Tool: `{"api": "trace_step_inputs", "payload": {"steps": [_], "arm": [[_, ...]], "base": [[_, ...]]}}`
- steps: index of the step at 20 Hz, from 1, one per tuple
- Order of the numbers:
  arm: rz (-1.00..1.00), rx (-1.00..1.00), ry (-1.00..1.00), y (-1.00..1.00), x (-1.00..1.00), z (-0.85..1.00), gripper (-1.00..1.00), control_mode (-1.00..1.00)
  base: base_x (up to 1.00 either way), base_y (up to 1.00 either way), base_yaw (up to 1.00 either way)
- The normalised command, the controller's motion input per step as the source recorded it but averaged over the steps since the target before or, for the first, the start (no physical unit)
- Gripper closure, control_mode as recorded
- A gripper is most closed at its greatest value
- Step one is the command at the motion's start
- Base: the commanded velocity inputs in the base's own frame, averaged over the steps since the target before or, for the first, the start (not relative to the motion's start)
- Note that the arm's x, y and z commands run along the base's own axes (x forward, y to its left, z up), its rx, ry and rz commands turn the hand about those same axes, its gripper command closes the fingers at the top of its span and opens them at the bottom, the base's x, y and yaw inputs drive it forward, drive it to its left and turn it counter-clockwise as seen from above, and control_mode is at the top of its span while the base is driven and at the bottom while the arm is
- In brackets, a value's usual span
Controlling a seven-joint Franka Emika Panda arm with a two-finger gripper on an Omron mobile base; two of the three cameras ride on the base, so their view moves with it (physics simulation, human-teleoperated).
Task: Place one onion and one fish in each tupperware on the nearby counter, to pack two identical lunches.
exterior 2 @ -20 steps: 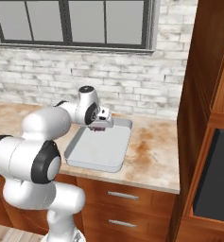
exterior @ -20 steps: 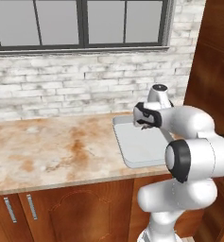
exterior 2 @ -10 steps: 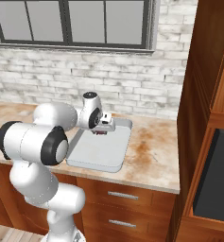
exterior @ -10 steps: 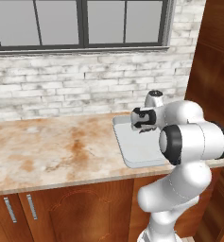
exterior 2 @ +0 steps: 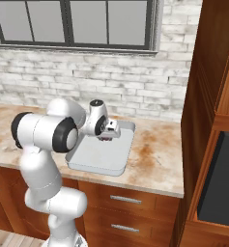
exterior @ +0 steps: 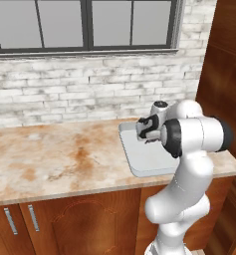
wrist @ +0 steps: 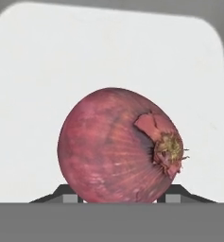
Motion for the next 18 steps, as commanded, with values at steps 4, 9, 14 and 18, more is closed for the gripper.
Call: {"api": "trace_step_inputs", "payload": {"steps": [4, 9, 14, 18], "arm": [[0.00, 0.00, 0.00, 0.00, 0.49, -0.28, -1.00, -1.00], [0.00, 0.00, 0.01, 0.00, 0.18, 0.04, -1.00, -1.00], [0.00, 0.00, 0.03, -0.04, -0.80, 0.73, -1.00, -1.00], [0.00, -0.04, 0.00, 0.00, -0.95, 0.99, -1.00, -1.00]], "base": [[0.00, 0.00, 0.00], [0.00, 0.00, 0.00], [0.00, 0.00, 0.00], [0.00, 0.00, 0.00]]}}
